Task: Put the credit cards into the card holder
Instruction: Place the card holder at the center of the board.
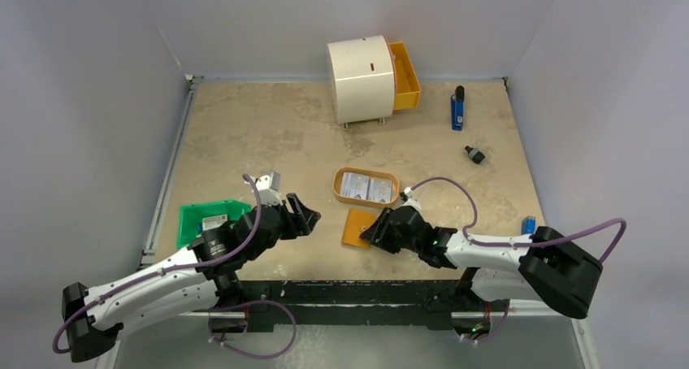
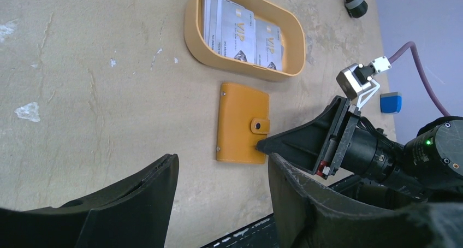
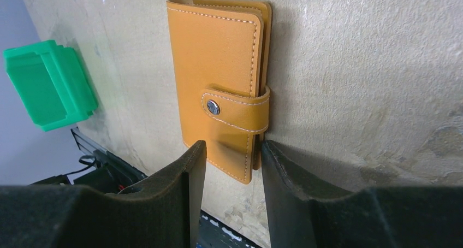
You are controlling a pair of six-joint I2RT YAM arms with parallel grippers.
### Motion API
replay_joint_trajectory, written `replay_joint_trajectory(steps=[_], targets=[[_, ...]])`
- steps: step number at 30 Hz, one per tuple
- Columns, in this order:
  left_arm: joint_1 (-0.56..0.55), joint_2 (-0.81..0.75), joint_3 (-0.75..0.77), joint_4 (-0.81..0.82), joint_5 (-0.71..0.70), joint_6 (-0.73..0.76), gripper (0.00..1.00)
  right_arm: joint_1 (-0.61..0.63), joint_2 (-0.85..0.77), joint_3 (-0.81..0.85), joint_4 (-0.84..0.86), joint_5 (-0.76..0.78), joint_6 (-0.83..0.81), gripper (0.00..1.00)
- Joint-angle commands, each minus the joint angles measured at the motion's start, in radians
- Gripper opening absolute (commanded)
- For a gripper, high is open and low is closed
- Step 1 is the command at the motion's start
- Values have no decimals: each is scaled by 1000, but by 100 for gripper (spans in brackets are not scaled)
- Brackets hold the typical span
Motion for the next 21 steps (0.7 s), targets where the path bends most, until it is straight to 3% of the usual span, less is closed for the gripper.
replay_joint_trajectory(steps=[1, 11, 21], targets=[[-2, -17, 17, 0, -24, 1, 60, -1, 6, 31, -11, 15, -25, 45], [-2, -41, 20, -27, -52, -3, 64, -1, -35, 43, -69, 43, -52, 46], [-2, -84, 63, -107, -123, 37, 73, -1, -244, 146, -385, 128, -244, 60]])
